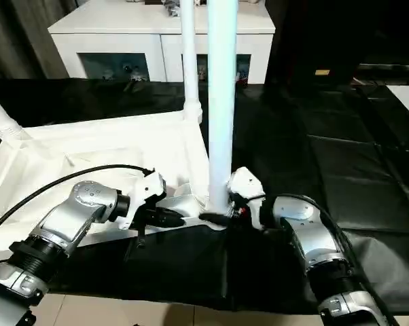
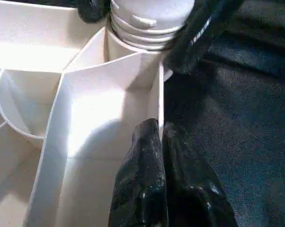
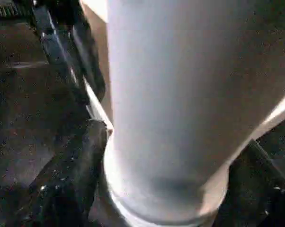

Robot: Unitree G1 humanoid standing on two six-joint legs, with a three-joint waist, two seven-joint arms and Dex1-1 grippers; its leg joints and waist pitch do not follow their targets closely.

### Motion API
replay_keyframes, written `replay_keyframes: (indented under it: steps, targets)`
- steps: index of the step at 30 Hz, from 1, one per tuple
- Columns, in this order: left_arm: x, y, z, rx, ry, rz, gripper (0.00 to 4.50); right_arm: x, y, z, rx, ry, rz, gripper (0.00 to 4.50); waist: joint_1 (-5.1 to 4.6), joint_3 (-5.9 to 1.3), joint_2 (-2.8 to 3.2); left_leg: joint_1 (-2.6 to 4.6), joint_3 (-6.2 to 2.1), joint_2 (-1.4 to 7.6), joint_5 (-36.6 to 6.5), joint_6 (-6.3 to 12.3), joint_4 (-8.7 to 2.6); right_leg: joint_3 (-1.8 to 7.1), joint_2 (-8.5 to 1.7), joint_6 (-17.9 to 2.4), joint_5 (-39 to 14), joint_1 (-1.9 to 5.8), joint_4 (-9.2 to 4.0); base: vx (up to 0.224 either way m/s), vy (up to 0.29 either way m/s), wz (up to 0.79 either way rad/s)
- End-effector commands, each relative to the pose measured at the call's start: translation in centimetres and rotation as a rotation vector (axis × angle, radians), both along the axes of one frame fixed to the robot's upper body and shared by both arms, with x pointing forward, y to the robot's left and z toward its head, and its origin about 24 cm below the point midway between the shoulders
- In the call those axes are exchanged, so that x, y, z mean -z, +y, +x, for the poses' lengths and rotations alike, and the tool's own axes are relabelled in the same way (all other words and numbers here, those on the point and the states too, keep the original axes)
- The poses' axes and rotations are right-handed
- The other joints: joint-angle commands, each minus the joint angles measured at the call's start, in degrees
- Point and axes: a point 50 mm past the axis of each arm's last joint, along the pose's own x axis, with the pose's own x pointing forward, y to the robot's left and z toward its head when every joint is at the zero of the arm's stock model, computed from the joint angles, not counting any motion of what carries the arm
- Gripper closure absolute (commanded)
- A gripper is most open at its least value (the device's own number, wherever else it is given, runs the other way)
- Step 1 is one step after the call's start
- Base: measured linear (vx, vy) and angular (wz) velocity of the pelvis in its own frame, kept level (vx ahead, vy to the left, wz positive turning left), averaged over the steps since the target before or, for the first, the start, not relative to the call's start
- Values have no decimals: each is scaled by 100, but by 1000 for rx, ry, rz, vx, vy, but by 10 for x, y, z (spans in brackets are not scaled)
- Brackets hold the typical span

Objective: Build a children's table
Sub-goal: Rotate leg to tighten

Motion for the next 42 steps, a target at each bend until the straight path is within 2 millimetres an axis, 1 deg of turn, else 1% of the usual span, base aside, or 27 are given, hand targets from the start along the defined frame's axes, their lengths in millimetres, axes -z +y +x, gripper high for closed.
replay_keyframes:
  steps: [1, 5, 6, 7, 11, 13, 15, 16, 17, 19, 23, 25, 27, 29, 31, 33, 34, 35, 36, 37, 38, 39, 40, 41, 42]
  targets:
    - [2, 1, -1, -2, 8, 15, 450, 4, 0, -2, -17, 0, -42, 75, -17, -351, -100, 59, -163, 339, -967, 498, -409, 252, -360, -1455, -1080, 276, -355, 0, 0, 0]
    - [1, 1, -1, -3, 8, 14, 450, 5, -1, -2, -14, 0, -46, 75, -19, -351, -96, 56, -167, 342, -973, 500, -411, 251, -358, -1461, -1069, 280, -351, 0, 0, 0]
    - [1, 2, 0, -4, 8, 15, 450, 4, -3, 0, 7, 2, -29, 75, -18, -352, -80, 60, -168, 341, -982, 500, -410, 251, -358, -1465, -1056, 277, -351, 0, 0, 0]
    - [1, 2, 0, -4, 8, 15, 450, 3, -3, 0, 12, 8, -15, 75, -21, -355, -88, 59, -166, 340, -977, 507, -408, 251, -358, -1478, -1021, 282, -350, 0, 0, 0]
    - [1, 1, -1, -3, 8, 14, 450, 3, -3, 0, 9, 15, -6, 75, -15, -357, -88, 57, -165, 340, -969, 526, -402, 249, -357, -1499, -980, 283, -346, 0, 0, 0]
    - [1, 2, 0, -3, 9, 14, 450, 3, -3, 0, 13, 20, 1, 102, -18, -357, -73, 59, -165, 342, -972, 523, -403, 247, -353, -1509, -965, 280, -345, 0, 0, 0]
    - [1, 2, -1, -1, 11, 16, 450, 4, -4, 0, 16, 25, 3, 110, -18, -359, -82, 56, -165, 339, -962, 519, -401, 246, -352, -1517, -926, 287, -340, 0, 0, 0]
    - [1, 2, -1, -1, 13, 16, 450, 5, -4, 0, 17, 29, 4, 113, -14, -362, -69, 57, -168, 340, -956, 523, -401, 246, -356, -1527, -908, 288, -336, 0, 0, 0]
    - [2, 3, -1, 0, 14, 18, 450, 5, -5, -1, 17, 32, 4, 123, -14, -363, -61, 59, -168, 341, -948, 528, -399, 245, -353, -1538, -875, 285, -334, 0, 0, 0]
    - [2, 3, -1, 1, 16, 19, 450, 6, -5, -1, 18, 35, 5, 146, -14, -364, -65, 56, -165, 338, -941, 534, -397, 242, -350, -1548, -838, 289, -332, 0, 0, 0]
    - [2, 4, -2, 2, 20, 19, 450, 7, -4, -2, 26, 42, 18, 157, -12, -369, -60, 59, -165, 339, -949, 527, -394, 239, -350, -1558, -825, 291, -329, 0, 0, 0]
    - [2, 4, -2, -1, 21, 19, 450, 8, -3, -2, 32, 47, 27, 173, -13, -368, -60, 56, -167, 339, -943, 526, -396, 237, -350, -1566, -809, 293, -326, 0, 0, 0]
    - [2, 4, -1, -8, 19, 16, 450, 8, -2, -2, 41, 49, 40, 174, -14, -366, -65, 57, -166, 339, -957, 521, -398, 238, -352, -1560, -838, 294, -331, 0, 0, 0]
    - [2, 3, 1, -47, 12, 6, 450, 7, 0, 3, 107, 41, 76, 175, -16, -363, -61, 58, -167, 342, -969, 508, -400, 243, -355, -1561, -860, 284, -331, 0, 0, 0]
    - [5, 1, 7, -124, -9, 15, 450, 10, 5, 10, 227, 36, 95, 177, -42, -350, -64, 56, -174, 336, -1054, 443, -416, 242, -357, -1529, -1007, 282, -349, 0, 0, 0]
    - [7, 0, 9, -156, -16, 23, 450, 12, 7, 12, 272, 40, 97, 177, -72, -335, -68, 75, -178, 324, -1226, 330, -436, 242, -362, -1448, -1337, 272, -395, 0, 0, 0]
    - [11, -4, 15, -241, -36, 38, 450, 18, 14, 16, 375, 66, 106, 178, -108, -312, -89, 89, -181, 317, -1419, 232, -454, 247, -357, -1345, -1692, 253, -437, 0, 0, 0]
    - [13, -7, 19, -294, -51, 48, 450, 21, 17, 18, 436, 78, 112, 178, -110, -312, -79, 101, -192, 313, -1456, 189, -465, 242, -359, -1310, -1783, 256, -445, 0, 0, 0]
    - [15, -11, 22, -348, -57, 54, 450, 25, 21, 21, 516, 101, 119, 178, -133, -305, -81, 101, -205, 307, -1517, 111, -472, 240, -364, -1245, -1922, 255, -460, 0, 0, 0]
    - [15, -11, 22, -348, -57, 54, 450, 25, 21, 21, 516, 101, 119, 178, -166, -294, -83, 103, -195, 304, -1582, 89, -482, 246, -353, -1215, -2015, 240, -476, 0, 0, 0]
    - [17, -17, 28, -431, -76, 74, 450, 32, 25, 25, 653, 136, 110, 178, -176, -296, -94, 119, -207, 305, -1691, 56, -488, 243, -366, -1128, -2195, 240, -505, 0, 0, 0]
    - [17, -19, 30, -464, -87, 87, 450, 36, 26, 27, 711, 149, 99, 178, -198, -290, -76, 117, -211, 287, -1683, 4, -484, 246, -362, -1103, -2260, 218, -503, 0, 0, 0]
    - [19, -23, 32, -492, -104, 111, 450, 39, 29, 29, 789, 155, 76, 178, -219, -286, -61, 126, -227, 291, -1802, -37, -506, 234, -360, -1027, -2395, 219, -535, 0, 0, 0]
    - [19, -24, 33, -498, -107, 116, 450, 40, 29, 30, 808, 155, 69, 178, -231, -283, -68, 122, -231, 283, -1846, -58, -505, 229, -358, -998, -2428, 212, -536, 0, 0, 0]
    - [20, -27, 35, -522, -130, 129, 450, 42, 31, 31, 859, 153, 52, 178, -229, -291, -70, 122, -241, 290, -1875, -86, -512, 235, -379, -954, -2434, 219, -553, 0, 0, 0]
